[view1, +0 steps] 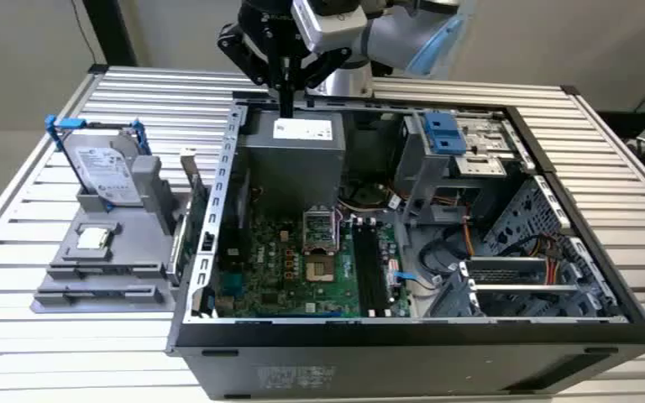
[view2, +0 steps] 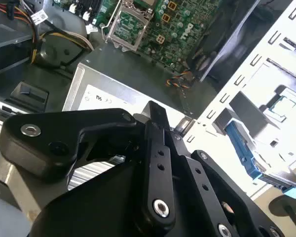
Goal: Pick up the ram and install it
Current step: 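Reach for the ram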
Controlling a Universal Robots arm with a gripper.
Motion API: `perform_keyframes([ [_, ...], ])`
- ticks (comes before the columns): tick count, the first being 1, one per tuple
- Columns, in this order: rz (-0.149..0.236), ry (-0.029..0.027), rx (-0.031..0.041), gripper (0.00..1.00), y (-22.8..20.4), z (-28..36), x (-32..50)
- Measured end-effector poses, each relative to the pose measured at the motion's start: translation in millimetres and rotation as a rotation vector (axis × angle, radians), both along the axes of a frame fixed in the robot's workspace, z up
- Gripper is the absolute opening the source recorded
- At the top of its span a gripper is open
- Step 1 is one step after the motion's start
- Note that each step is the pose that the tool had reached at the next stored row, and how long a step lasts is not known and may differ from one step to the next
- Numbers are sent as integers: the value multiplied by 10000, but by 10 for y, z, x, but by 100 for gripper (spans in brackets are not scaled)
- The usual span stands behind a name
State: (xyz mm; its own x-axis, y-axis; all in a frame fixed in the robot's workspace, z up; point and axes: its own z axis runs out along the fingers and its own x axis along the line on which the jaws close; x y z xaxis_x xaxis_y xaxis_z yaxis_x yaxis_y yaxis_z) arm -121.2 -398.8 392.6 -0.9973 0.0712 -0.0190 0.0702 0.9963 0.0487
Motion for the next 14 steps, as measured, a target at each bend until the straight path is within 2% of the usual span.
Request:
perform_keyframes([
  [14,0,0,1,0,0,8,0],
])
